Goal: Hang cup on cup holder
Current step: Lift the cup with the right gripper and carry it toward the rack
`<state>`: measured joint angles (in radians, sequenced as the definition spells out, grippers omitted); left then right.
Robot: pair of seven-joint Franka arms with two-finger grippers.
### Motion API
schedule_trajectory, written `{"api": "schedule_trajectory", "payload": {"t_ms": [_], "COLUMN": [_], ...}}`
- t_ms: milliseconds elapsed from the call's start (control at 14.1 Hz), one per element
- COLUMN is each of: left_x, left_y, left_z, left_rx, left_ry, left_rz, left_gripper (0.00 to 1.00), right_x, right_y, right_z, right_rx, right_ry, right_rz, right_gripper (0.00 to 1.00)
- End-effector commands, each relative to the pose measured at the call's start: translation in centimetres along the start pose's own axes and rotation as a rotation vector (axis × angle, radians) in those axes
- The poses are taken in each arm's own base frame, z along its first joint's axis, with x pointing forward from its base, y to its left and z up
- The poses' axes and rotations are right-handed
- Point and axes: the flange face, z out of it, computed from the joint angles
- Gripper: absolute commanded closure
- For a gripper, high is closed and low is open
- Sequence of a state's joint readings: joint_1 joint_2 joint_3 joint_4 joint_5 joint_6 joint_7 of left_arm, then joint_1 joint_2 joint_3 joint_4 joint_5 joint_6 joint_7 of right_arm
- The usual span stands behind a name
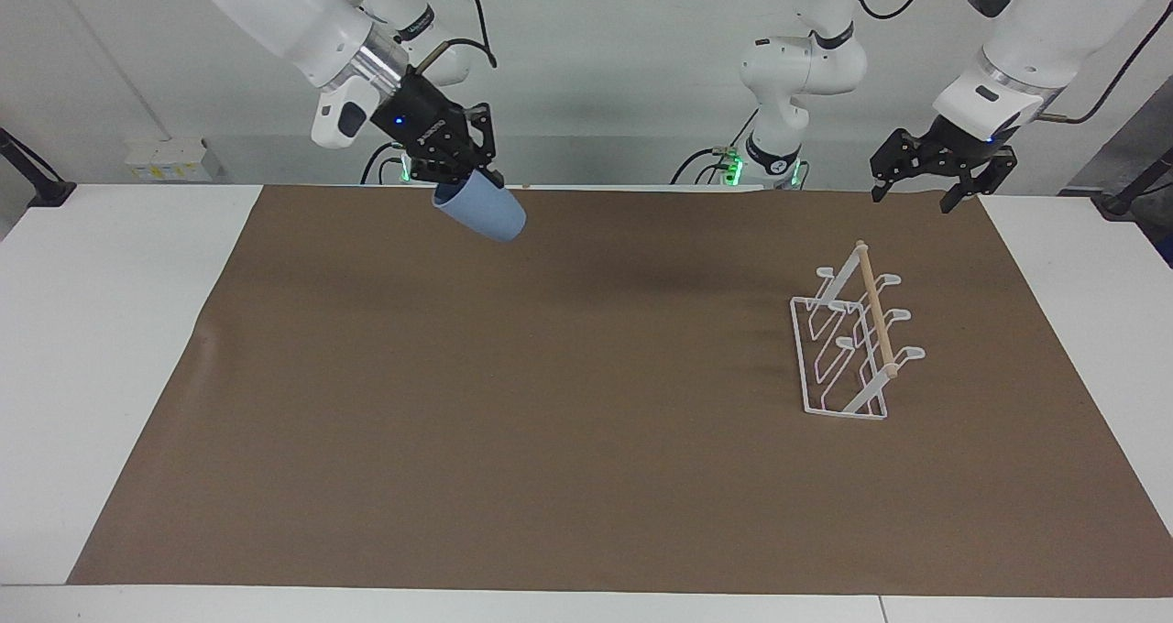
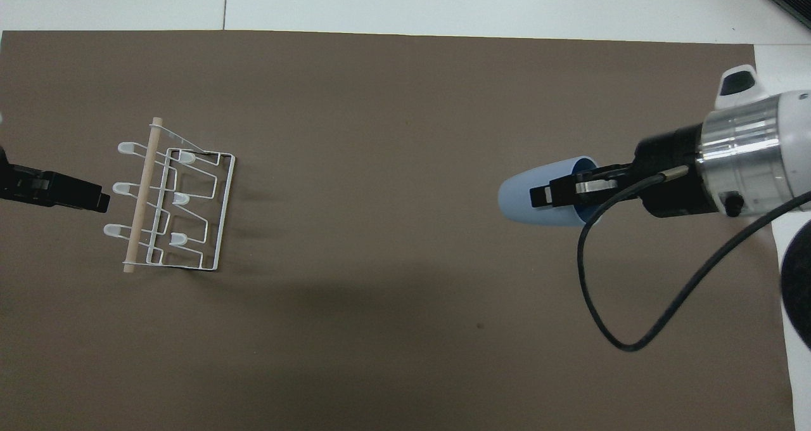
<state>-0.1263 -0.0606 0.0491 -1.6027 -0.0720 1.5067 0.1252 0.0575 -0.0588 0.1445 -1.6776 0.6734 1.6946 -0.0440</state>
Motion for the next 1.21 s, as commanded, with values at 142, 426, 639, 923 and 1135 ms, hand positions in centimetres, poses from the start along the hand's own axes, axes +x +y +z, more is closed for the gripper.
{"api": "schedule_trajectory", "payload": {"t_ms": [142,426,639,923,1135], "left_x": [-0.5,-0.3,-0.1,0.0,0.0], "left_y": [0.8,0.8,1.0,3.0,5.5], "left_z": [-0.1,-0.3,-0.6,-0.7,-0.5], "left_rx": [-0.011,-0.02,-0.095,-0.188,-0.215], "left_ry": [0.035,0.061,0.101,0.159,0.181], "left_rz": [0.066,0.242,0.422,0.725,0.954], "left_gripper": [0.0,0.0,0.0,0.0,0.0], "right_x": [-1.5,-1.7,-2.5,-4.2,-5.6], "right_y": [-6.9,-12.8,-15.3,-18.6,-20.7], "right_z": [3.3,6.3,7.5,9.5,11.6], "right_rx": [0.105,0.192,0.225,0.288,0.302], "right_ry": [-0.009,0.115,0.125,0.094,0.09], "right_rz": [0.198,0.32,0.337,0.455,0.456], "right_gripper": [1.0,1.0,1.0,1.0,1.0]}}
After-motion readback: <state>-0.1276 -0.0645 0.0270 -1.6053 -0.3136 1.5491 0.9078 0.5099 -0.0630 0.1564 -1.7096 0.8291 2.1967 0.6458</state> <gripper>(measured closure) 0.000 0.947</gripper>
